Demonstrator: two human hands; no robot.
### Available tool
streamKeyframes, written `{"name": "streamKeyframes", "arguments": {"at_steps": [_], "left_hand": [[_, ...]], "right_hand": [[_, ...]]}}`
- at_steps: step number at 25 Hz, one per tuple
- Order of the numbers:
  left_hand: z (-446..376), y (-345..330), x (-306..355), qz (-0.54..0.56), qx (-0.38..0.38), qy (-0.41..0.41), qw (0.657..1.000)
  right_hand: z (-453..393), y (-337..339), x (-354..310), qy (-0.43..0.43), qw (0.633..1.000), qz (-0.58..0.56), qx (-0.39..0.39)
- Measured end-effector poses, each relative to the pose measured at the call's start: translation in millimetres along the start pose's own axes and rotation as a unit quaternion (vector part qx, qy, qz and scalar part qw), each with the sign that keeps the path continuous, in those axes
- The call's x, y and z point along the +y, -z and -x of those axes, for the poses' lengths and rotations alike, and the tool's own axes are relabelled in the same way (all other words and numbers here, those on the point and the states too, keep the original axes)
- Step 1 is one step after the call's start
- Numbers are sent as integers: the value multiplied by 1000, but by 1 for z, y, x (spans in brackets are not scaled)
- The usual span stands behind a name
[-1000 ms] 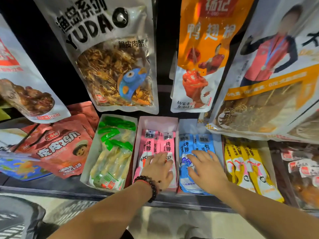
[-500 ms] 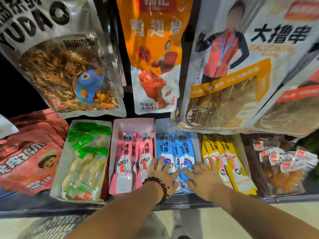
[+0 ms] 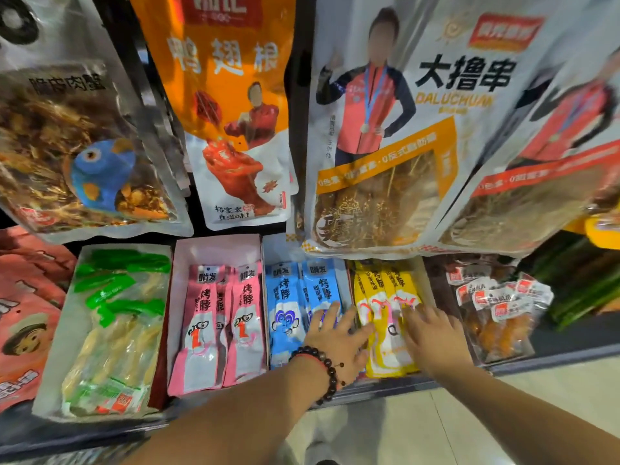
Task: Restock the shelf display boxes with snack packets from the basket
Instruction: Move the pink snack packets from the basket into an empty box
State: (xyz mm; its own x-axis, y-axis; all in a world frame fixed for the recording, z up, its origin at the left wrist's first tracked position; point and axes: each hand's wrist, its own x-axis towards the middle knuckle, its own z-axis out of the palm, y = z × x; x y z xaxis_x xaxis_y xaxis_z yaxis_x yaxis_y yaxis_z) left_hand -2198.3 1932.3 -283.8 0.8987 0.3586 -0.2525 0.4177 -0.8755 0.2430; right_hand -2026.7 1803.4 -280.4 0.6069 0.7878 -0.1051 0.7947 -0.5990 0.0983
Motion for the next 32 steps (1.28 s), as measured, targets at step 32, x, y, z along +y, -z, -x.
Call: {"name": "streamKeyframes", "arguments": {"at_steps": [32], "left_hand": [[59,-15,-101,9,-24,252,968]], "right_hand": [[-15,-15,-106,113,993,3,-41]]}}
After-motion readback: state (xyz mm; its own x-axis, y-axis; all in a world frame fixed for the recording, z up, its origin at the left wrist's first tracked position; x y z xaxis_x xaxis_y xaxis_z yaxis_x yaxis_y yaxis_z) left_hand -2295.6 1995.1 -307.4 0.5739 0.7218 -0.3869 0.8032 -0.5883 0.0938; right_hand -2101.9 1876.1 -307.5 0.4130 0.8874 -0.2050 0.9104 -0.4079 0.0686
